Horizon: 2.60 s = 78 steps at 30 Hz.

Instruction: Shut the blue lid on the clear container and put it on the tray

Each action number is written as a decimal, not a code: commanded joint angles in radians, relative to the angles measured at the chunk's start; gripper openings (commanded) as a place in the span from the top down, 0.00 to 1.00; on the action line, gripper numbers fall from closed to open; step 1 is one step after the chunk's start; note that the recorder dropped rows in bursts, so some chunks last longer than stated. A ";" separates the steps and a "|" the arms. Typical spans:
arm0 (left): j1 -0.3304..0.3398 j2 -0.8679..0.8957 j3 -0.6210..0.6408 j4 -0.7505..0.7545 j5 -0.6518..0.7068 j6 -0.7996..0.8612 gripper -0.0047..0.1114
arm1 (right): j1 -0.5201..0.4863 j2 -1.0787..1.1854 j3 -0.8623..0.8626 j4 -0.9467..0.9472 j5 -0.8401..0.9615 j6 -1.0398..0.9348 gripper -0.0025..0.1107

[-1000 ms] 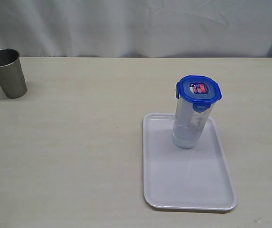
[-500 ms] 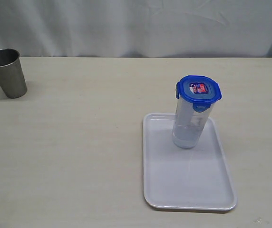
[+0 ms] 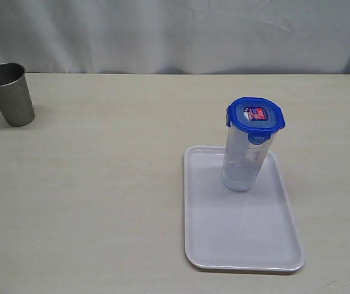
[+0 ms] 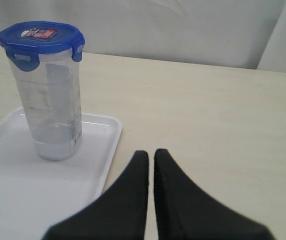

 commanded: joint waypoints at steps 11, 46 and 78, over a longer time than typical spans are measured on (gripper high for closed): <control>0.002 -0.002 0.002 0.001 -0.005 0.000 0.96 | -0.006 -0.004 0.004 -0.027 -0.002 0.022 0.94; 0.002 -0.002 0.002 0.001 -0.005 0.000 0.96 | -0.006 -0.004 0.004 -0.030 0.004 0.089 0.94; 0.002 -0.002 0.002 0.001 -0.005 0.000 0.96 | -0.006 -0.004 0.004 -0.030 0.004 0.101 0.94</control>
